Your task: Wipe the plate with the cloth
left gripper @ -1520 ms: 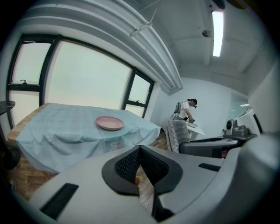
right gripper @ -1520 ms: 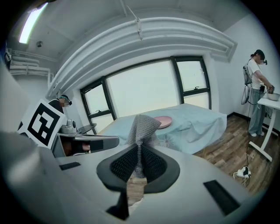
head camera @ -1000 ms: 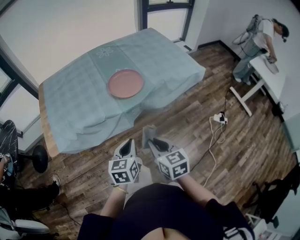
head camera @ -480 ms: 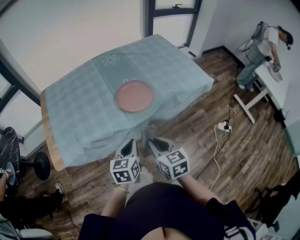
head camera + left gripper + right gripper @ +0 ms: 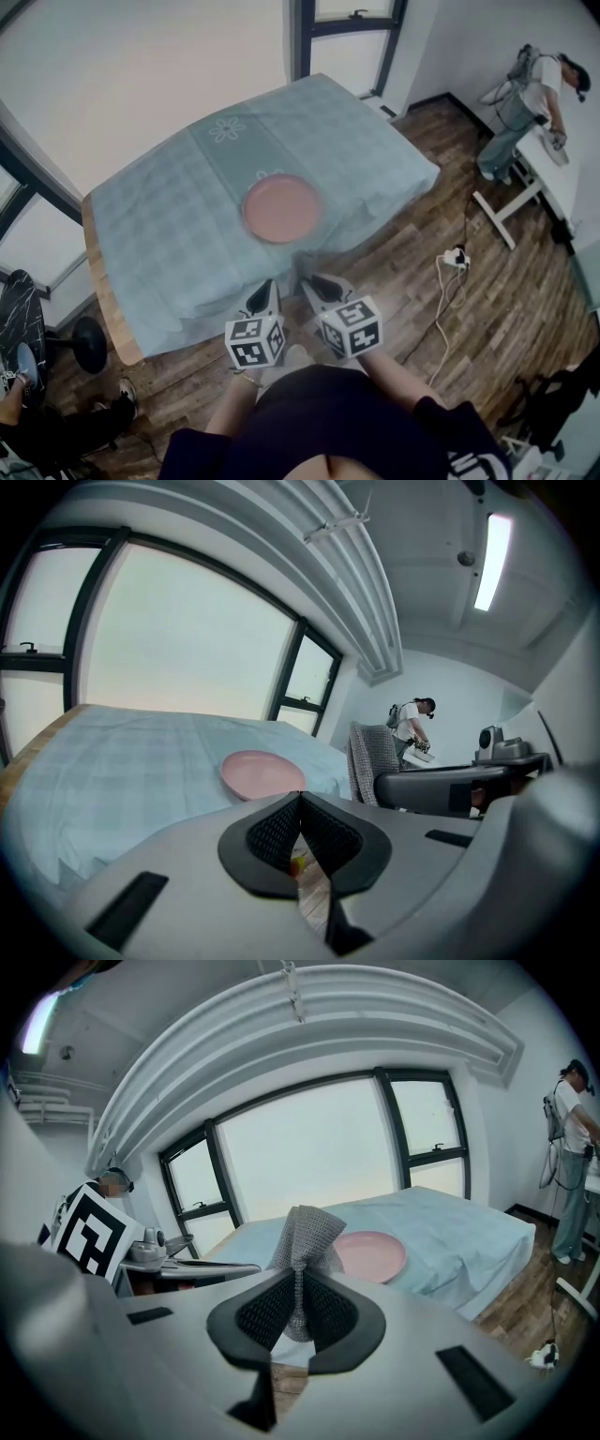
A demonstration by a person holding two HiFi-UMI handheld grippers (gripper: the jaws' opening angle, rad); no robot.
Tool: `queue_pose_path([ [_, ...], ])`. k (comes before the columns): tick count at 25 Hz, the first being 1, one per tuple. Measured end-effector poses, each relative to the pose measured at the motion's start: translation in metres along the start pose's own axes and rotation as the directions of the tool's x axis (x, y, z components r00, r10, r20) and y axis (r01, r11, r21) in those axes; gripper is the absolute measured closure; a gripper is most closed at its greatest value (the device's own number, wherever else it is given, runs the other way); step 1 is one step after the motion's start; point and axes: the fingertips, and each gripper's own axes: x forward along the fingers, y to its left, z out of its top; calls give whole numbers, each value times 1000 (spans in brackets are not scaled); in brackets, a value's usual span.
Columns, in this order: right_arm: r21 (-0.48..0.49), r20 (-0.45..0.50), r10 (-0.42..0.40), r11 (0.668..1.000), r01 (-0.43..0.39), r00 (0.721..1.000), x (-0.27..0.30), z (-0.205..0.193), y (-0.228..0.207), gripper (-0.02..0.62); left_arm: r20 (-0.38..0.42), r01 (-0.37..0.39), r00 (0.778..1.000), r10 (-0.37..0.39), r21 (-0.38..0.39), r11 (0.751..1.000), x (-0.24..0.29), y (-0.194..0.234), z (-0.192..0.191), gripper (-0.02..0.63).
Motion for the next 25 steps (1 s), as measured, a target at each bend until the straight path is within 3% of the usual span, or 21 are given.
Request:
queue_pose_path([
  [12,31,-17,-37,999,37,999,49,15,-7,563,-35,18,999,-18,5,1000,27,43,13,592],
  [25,48,-25,-44,998,45,999,71,22,-25,563,-67,-13,998,12,-18,1000,50,65,13,592],
])
